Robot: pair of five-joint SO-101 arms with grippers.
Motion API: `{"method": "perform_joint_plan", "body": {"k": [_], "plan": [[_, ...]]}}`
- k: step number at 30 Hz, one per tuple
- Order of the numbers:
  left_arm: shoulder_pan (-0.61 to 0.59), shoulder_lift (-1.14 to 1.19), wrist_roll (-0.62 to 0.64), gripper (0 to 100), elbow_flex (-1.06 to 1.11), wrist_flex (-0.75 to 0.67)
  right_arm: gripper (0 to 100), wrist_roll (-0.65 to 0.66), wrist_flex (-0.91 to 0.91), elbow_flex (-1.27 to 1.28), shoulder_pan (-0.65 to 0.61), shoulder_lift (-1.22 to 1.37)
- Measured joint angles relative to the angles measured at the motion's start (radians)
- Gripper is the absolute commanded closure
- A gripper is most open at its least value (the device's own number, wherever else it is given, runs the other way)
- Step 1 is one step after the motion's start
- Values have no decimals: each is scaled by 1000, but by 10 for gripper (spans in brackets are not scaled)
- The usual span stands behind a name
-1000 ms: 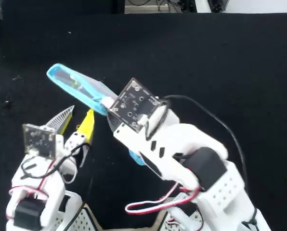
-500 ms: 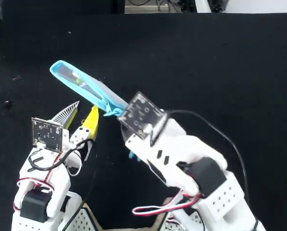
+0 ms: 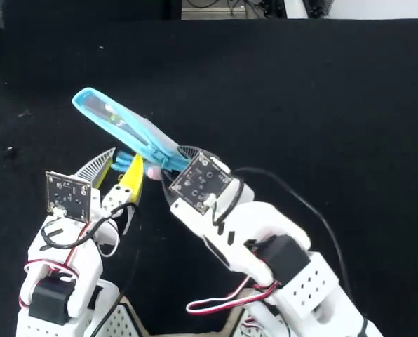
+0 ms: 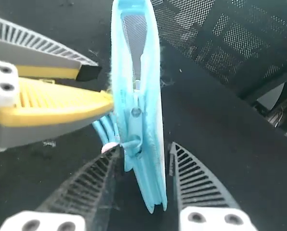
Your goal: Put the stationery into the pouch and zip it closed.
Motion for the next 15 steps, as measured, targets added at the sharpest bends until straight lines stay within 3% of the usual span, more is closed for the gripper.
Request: {"method": "perform_joint_plan", "body": {"k": [7, 15], "plan": [[0, 0, 0, 837, 15, 0, 845, -3, 34, 25, -2, -32], [-2, 0, 0, 837, 34, 0, 845, -150, 94, 152, 0, -255]]}}
